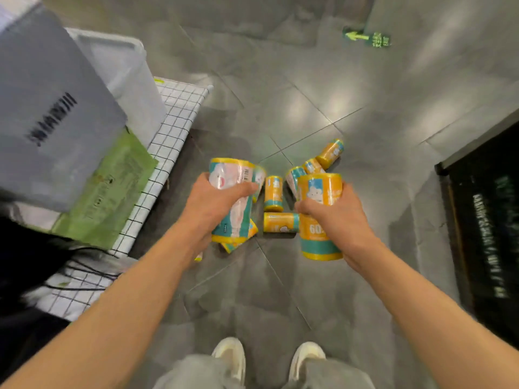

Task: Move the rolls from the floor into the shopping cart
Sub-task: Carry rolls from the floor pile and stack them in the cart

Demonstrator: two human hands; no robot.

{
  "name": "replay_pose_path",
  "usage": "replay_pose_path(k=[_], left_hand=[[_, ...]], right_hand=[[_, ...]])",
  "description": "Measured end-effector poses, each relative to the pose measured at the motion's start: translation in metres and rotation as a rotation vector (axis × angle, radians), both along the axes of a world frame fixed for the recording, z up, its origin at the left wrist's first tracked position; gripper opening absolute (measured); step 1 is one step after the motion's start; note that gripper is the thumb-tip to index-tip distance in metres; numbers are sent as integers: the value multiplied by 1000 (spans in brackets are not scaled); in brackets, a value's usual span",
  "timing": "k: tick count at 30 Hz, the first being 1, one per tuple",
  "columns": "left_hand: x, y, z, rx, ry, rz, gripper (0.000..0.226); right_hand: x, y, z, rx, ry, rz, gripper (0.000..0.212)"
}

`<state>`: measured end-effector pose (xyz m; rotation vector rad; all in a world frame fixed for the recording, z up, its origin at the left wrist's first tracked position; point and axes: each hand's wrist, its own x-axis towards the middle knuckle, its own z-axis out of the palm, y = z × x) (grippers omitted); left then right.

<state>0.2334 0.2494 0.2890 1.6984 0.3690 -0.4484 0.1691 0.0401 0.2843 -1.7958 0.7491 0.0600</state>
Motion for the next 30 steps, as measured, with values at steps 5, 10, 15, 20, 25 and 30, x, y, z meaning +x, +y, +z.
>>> replay_pose_path(k=[5, 10, 15, 20, 25, 30], left_hand=[[-19, 23, 234, -33, -49, 56, 68], [-33, 46, 459, -75, -191, 109, 73], [-44, 84, 605, -89, -279, 126, 78], [-70, 130, 675, -156, -347, 253, 46], [-93, 163, 704, -224, -448, 426, 42], [-148, 192, 724, -221, -574, 637, 54]], right_hand=[[-2, 12, 247, 35, -52, 51, 59], [-4, 40, 473, 36, -137, 116, 65], [-4, 80, 618, 92, -240, 195, 75], [-6, 125, 687, 126, -313, 297, 45], [6, 175, 724, 166, -349, 466, 44], [-7, 226, 753, 277, -391, 730, 26]])
